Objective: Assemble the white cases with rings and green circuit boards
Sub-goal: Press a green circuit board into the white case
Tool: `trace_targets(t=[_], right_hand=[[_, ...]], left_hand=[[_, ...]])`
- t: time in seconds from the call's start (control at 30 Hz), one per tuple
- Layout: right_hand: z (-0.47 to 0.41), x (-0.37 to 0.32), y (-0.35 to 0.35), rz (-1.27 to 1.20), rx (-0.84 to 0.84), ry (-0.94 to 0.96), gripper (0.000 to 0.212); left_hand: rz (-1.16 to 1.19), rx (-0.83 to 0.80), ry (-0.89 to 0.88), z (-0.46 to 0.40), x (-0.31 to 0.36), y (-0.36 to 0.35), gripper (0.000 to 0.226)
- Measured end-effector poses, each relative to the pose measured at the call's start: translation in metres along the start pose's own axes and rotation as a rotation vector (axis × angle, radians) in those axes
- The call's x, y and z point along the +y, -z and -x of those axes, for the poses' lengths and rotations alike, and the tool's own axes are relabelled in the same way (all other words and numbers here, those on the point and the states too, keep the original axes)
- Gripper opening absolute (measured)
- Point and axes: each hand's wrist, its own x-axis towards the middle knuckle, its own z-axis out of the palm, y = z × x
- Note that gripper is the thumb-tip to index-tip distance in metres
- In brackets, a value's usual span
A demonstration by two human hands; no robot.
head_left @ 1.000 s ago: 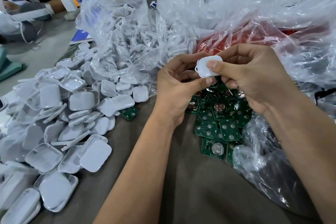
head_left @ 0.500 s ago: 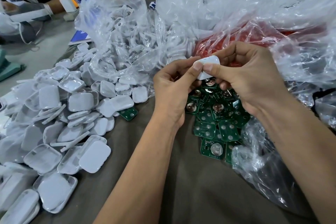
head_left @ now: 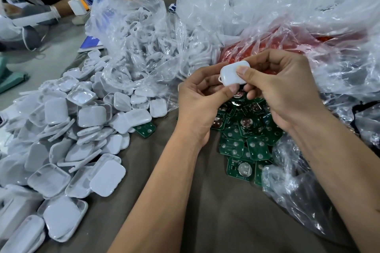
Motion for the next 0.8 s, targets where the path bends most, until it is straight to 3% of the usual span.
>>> trace_targets(t=[0.4,0.57,0.8], right_hand=[[-0.0032,0.0095,0.003,0.222,-0.076,0.009,0.011],[-0.0018,0.0083,0.0031,0.23,-0.118,0.017,0.007],[-0.0013,0.0062,0.0039,0.173,-0.159,-0.027,0.018]], left_hand=[[-0.189,-0.036,-0.005,-0.0015,0.008,0.0015,0.029],[-0.156,-0.022,0.081,-0.0004,0.0077,0.0022,0.025],[-0.168,0.054,0.079,-0.0039,0.0059,0.004,0.031]])
